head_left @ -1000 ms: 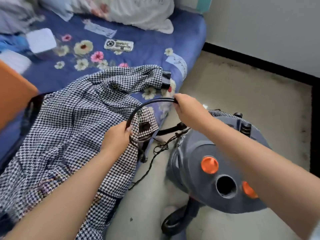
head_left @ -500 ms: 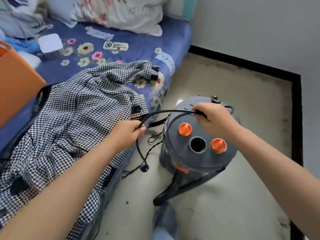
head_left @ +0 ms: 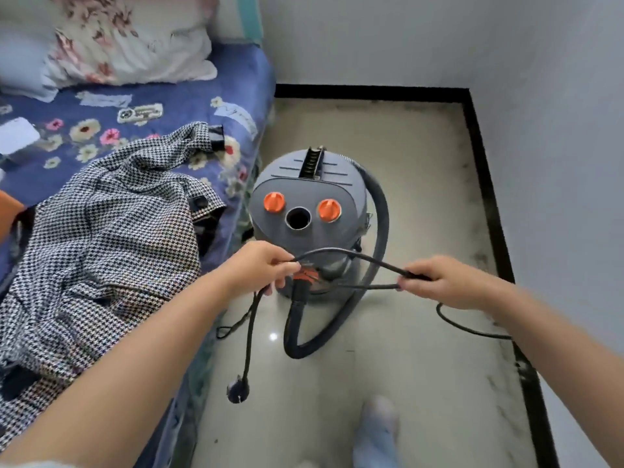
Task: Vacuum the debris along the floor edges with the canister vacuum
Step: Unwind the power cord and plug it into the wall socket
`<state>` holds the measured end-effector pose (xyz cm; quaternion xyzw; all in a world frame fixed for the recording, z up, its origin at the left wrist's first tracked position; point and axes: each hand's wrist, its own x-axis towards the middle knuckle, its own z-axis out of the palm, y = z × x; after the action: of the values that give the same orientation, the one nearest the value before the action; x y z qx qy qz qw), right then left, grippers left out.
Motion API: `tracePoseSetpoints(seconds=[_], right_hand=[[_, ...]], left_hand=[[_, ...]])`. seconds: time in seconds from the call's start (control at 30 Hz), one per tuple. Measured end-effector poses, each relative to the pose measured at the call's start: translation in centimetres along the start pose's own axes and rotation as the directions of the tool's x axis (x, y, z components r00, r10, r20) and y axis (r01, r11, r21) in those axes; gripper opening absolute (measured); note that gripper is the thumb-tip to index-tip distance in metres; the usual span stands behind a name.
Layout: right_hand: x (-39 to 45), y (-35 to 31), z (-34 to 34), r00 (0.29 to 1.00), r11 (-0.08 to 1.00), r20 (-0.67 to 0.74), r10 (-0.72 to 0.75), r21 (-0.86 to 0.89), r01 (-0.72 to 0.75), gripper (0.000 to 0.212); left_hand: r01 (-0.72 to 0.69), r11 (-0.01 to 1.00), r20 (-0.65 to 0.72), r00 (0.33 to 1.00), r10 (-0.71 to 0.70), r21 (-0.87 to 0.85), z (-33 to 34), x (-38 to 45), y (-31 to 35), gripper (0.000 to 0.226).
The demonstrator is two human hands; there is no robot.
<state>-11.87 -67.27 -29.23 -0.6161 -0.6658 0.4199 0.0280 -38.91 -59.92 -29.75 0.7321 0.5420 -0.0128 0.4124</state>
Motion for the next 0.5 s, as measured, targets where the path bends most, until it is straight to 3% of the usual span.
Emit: tracePoseSetpoints(seconds=[0.13,0.23,0.33,0.5], right_hand=[[-6.5,0.9,2.5,0.987,0.989,0.074,0.145,0.023,-0.148,0.020],[-12.1,-0.4,4.0,0.963,0.949,0.164,0.214,0.200,-0.245,0.017],[-17.5,-2.7,3.9,0.949,0.898,0.259,0.181,0.349,-0.267,0.012],[-25.4,-5.6,2.0,0.944,0.872,0.261,0.200,0.392,-0.293,0.013]], left_hand=[[-0.142,0.967,0.143,0.983,0.112,0.213,1.9,-2.4,2.3,0.022],[-0.266,0.899,0.195,0.959,0.208,0.349,2.7,-5.2,3.7,0.027],[-0.347,0.843,0.196,0.937,0.290,0.412,2.8,-7.9,5.1,0.028],[-0.515,0.724,0.195,0.853,0.484,0.458,1.8,-11.2,10.4,0.029]])
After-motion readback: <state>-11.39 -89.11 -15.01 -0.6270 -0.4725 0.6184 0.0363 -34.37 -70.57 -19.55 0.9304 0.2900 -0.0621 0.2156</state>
